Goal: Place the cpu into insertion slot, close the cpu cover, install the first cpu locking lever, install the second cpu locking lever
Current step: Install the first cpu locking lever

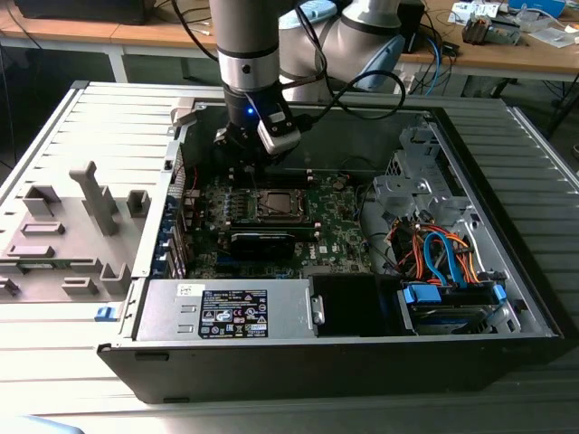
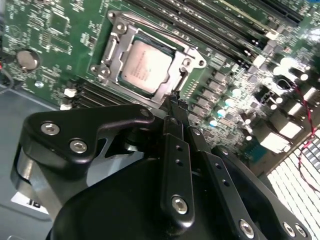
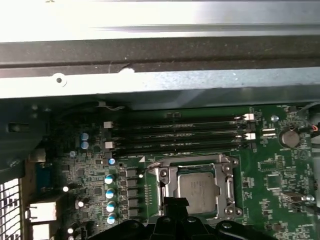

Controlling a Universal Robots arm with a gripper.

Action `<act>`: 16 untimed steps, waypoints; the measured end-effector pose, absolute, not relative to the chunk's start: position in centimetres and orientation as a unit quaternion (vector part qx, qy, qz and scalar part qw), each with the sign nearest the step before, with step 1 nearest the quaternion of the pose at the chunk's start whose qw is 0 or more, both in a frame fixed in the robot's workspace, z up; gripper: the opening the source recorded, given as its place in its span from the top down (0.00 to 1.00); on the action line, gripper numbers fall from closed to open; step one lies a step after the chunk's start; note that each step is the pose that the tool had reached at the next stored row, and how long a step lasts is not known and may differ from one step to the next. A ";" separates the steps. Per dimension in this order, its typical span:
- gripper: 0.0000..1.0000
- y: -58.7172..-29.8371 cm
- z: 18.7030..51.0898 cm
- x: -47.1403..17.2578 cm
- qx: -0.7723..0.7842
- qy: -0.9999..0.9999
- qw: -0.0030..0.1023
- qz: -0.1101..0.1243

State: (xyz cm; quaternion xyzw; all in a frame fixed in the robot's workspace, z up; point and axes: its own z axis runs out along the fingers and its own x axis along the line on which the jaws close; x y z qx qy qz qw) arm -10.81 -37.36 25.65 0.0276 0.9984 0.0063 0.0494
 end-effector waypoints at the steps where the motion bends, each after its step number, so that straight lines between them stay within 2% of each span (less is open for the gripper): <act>1: 0.89 -37.4 25.7 -10.8 0.028 0.998 0.054 0.006; 16: 0.89 -37.4 25.9 -10.8 0.028 0.998 0.054 0.007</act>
